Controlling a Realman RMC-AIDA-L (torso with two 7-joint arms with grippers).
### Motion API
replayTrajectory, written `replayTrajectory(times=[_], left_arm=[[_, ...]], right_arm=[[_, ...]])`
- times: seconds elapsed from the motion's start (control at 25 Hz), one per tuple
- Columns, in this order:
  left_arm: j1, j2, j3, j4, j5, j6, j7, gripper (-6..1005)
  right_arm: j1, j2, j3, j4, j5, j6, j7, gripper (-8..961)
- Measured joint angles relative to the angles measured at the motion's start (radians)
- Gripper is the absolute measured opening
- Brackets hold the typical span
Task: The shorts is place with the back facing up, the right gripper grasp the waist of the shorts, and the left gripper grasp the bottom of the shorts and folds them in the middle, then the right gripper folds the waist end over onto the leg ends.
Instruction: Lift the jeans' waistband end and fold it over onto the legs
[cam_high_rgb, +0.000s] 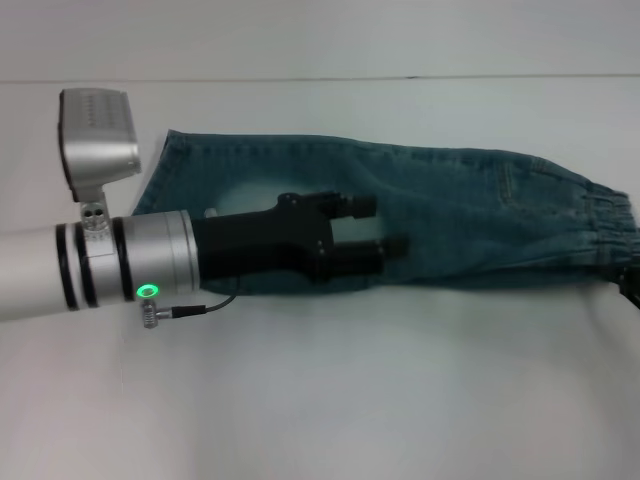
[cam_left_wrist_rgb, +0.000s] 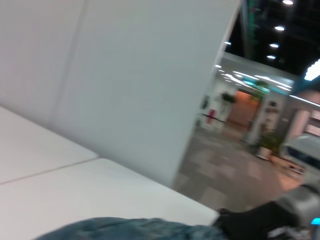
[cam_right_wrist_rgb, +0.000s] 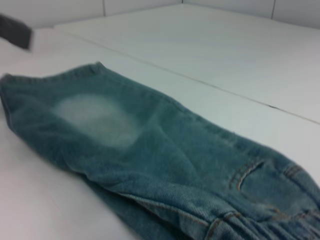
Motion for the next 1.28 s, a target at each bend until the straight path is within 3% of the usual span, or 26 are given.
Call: replayTrajectory(times=[0.16, 0.28, 0.68, 0.96, 1.28], left_arm=[[-0.012, -0.004, 0.001, -0.089, -0.085, -0.116, 0.078, 850], [-0.04, -0.004, 0.002, -0.165, -0.121, -0.185, 0.135, 657], [-0.161, -0.003, -0.017, -0.388, -0.138, -0.329, 0.257, 185], [-0.245, -0.002, -0.144, -0.573, -0.163, -0.448, 0.411, 97], [-0.26, -0.003, -0.225, -0.66, -0.149, -0.452, 0.512, 46]], right_arm=[[-0.031, -0.001, 0.0, -0.074, 0.017, -0.07, 0.06, 55], [-0.051, -0.003, 0.0, -0.127, 0.03, -0.123, 0.108, 55], [-0.069, -0.004, -0.002, -0.287, 0.028, -0.261, 0.275, 55], [-0.06, -0.006, 0.001, -0.378, 0.033, -0.34, 0.358, 55], [-0.036, -0.018, 0.017, -0.385, 0.04, -0.326, 0.381, 56]])
